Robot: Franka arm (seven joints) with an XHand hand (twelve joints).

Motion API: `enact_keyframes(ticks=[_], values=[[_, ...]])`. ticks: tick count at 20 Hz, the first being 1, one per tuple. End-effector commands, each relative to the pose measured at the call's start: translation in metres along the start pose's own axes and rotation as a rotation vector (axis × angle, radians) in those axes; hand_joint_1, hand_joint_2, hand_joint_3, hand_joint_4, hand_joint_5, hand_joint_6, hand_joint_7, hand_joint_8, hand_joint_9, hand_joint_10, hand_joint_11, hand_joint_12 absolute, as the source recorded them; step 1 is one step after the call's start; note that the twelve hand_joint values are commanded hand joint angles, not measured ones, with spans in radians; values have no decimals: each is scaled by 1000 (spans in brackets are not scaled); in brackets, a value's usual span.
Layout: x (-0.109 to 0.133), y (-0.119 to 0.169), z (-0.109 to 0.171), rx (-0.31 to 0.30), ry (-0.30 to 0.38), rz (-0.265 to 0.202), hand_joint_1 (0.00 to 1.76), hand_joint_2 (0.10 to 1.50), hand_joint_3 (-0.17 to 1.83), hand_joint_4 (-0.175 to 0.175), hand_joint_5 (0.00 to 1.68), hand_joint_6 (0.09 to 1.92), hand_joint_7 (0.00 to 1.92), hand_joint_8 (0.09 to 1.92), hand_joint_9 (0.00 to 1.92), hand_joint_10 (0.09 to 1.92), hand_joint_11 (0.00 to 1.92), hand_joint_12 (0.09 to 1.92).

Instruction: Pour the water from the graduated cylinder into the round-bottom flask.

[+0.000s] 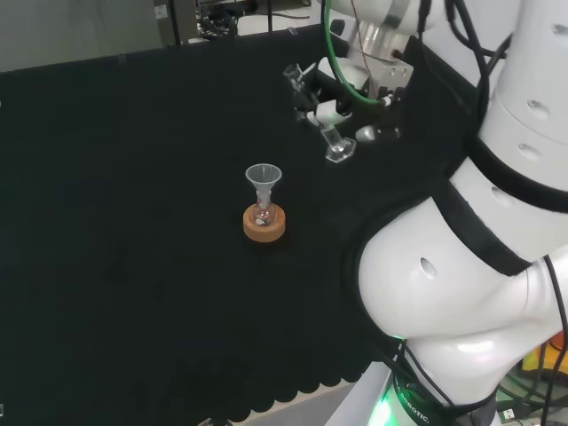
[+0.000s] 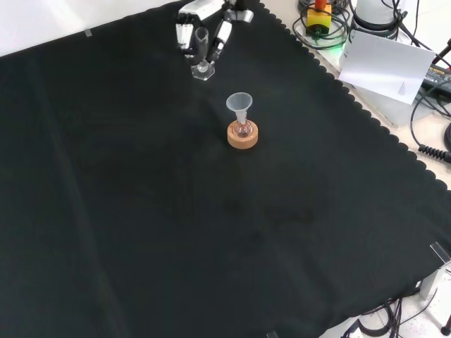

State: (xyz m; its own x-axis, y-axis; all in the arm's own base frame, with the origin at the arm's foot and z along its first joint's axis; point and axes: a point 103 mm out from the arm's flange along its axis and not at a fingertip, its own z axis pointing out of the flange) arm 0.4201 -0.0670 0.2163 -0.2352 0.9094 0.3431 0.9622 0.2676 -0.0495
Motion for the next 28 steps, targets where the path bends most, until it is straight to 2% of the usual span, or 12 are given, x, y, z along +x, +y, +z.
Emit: enact_keyframes(ticks=[1, 3, 7, 20, 28], values=[[16, -49, 17, 187, -146, 12, 1272, 1084, -2, -175, 1035, 913, 1066, 896, 1459, 87, 1254, 746], [17, -50, 22, 241, -174, 8, 1272, 1084, -2, -175, 1035, 912, 1066, 896, 1459, 87, 1254, 746], [18, -50, 29, 309, -206, 4, 1272, 1083, -2, -175, 1036, 911, 1067, 894, 1459, 87, 1255, 744], [16, -42, 36, 499, -332, 16, 1272, 1082, -1, -175, 1037, 909, 1068, 892, 1460, 87, 1255, 741], [19, -39, 36, 601, -450, 18, 1272, 1082, -1, -175, 1037, 910, 1067, 893, 1460, 87, 1255, 739]])
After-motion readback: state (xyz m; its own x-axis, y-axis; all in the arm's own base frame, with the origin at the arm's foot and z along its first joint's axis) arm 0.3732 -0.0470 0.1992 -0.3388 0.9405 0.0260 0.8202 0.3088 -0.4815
